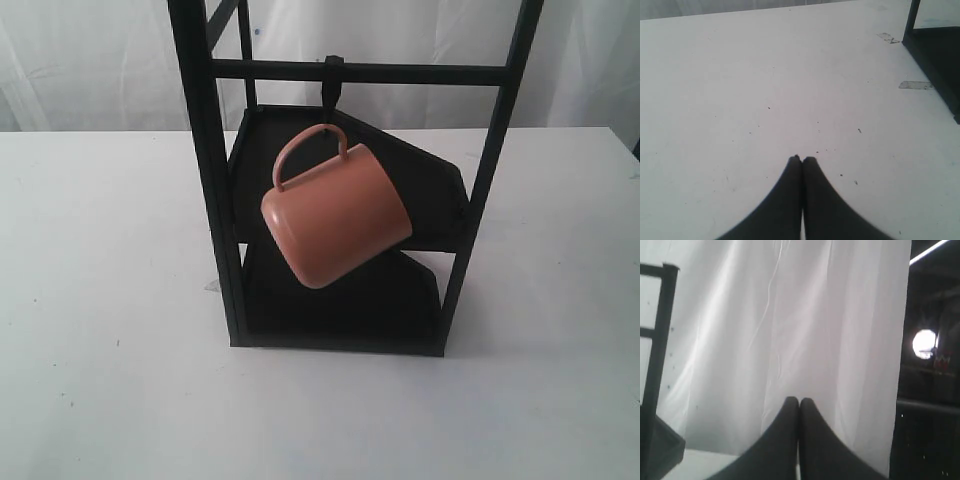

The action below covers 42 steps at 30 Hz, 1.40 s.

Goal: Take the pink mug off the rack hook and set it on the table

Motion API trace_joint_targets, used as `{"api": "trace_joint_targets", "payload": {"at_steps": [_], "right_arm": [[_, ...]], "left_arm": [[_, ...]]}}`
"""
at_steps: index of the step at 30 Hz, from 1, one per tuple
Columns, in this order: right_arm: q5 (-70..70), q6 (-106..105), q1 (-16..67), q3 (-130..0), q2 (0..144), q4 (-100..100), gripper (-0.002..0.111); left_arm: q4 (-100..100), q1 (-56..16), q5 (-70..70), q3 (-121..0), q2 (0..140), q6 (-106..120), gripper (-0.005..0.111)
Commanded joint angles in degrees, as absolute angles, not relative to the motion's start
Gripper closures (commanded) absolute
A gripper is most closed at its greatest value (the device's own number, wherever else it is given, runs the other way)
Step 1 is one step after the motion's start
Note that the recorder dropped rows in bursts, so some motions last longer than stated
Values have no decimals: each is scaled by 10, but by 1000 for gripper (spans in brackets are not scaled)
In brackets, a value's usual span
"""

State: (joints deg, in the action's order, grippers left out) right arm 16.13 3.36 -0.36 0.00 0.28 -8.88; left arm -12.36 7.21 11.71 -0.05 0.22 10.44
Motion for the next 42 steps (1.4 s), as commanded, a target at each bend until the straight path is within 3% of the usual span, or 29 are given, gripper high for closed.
{"api": "trace_joint_targets", "payload": {"at_steps": [1, 5, 8, 16, 26, 29, 37, 42], "right_arm": [[230, 31, -5, 0, 0, -82, 108], [233, 76, -5, 0, 0, -82, 108], [217, 232, -5, 0, 0, -82, 108], [39, 459, -5, 0, 0, -75, 108], [265, 443, -6, -29, 0, -71, 108], [190, 396, -6, -100, 0, -80, 108], [-170, 89, -6, -228, 89, -119, 108], [-210, 54, -5, -236, 197, -111, 108]], "left_arm": [[-127, 73, 117, 0, 0, 105, 107], [-127, 73, 117, 0, 0, 105, 107], [-127, 73, 117, 0, 0, 105, 107], [-127, 73, 117, 0, 0, 105, 107], [-127, 68, 117, 0, 0, 105, 107], [-127, 62, 117, 0, 0, 105, 107], [-127, 60, 117, 0, 0, 105, 107], [-127, 60, 117, 0, 0, 105, 107]]}}
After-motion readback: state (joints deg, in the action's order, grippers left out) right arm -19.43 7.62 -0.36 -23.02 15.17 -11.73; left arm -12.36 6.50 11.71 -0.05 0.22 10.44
